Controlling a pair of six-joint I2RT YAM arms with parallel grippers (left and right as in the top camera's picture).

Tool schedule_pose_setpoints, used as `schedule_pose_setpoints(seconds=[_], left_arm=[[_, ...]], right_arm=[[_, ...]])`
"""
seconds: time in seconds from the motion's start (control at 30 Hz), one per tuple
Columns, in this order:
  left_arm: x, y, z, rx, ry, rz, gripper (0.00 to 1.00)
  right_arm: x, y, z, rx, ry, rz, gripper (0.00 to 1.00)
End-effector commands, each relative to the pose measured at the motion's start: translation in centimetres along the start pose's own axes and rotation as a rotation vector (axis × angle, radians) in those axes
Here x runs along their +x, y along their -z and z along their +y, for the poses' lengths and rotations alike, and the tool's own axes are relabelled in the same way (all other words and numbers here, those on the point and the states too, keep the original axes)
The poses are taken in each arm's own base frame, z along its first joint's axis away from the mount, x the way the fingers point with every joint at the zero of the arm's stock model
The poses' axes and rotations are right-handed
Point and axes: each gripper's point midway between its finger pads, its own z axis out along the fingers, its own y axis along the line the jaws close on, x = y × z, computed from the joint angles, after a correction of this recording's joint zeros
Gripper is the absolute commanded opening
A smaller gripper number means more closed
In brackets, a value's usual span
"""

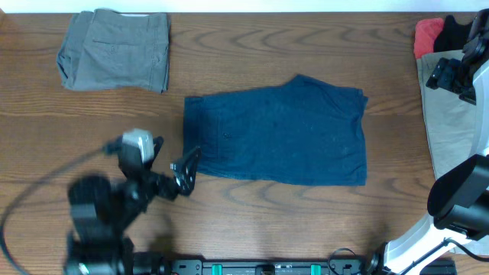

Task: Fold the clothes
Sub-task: 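Reach the left gripper to the shorts' left edge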

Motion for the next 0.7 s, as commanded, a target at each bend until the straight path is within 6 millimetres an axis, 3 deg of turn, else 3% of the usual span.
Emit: schedule_pose_setpoints(seconds=[0.0,0.13,0.23,0.47,0.67], left_arm=[[-2.5,-1.3,1.0,-0.062,-0.080,0.160,0.98],[-2.5,-3.4,2.9,-0.115,0.019,0.415,0.98],[-2.3,-6.2,4.8,-0.123,0.067,0.492,0.98],[2.5,-11.1,9.2,-0.145,0.187,0.683,0.98],[6.9,-13.4,11.7,-0.157,0.272,0.822,0.98]], right_arm=[[-0.2,-0.1,-0.3,0.012,-0.016,-0.003,0.99],[-0.2,-0.1,-0.3,0.012,-0.015,-0.003,0.99],[-0.2,-0.1,-0.3,0.012,-0.016,-0.003,0.99],[-0.2,-0.1,-0.3,0.012,-0.016,-0.003,0.99],[-0.2,-0.1,-0.3,0.012,-0.016,-0.003,0.99]])
